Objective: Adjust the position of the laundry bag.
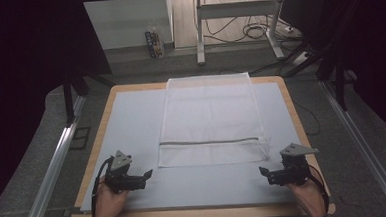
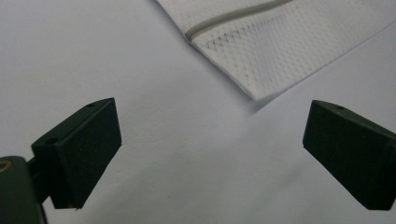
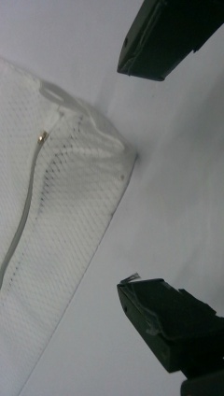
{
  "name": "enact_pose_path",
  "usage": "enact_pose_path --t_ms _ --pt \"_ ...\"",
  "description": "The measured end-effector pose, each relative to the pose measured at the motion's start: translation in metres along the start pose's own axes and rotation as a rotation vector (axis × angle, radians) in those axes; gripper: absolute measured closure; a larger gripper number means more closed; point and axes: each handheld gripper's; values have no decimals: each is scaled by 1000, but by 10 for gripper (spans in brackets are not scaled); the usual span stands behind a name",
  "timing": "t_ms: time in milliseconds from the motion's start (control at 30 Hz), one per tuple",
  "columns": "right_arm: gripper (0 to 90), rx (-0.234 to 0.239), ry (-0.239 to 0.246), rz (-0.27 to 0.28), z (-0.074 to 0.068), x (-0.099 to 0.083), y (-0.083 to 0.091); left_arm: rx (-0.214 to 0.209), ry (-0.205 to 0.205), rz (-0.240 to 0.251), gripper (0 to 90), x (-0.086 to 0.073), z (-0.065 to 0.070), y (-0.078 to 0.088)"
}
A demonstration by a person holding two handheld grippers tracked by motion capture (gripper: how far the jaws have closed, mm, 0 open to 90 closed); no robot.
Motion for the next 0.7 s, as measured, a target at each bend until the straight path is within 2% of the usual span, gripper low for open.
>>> enact_pose_path --t_ms 100,200,467,700 --pt "0 20 -4 -1 0 0 -1 -2 13 0 57 0 -1 1" --pt "0 26 0 8 0 1 0 -11 0 -29 59 2 2 -2" --pt "0 32 -10 -12 2 1 -2 -14 -16 -66 50 2 5 -7" --pt "0 30 5 -13 0 1 -4 -17 -7 -80 34 2 3 -9"
Point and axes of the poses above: each handheld gripper's, and its own axes: y roughly backward along the jaws, x roughly out of its top, z roughly to its right, and after that the axes turned 6 degrees about -y, right-handed
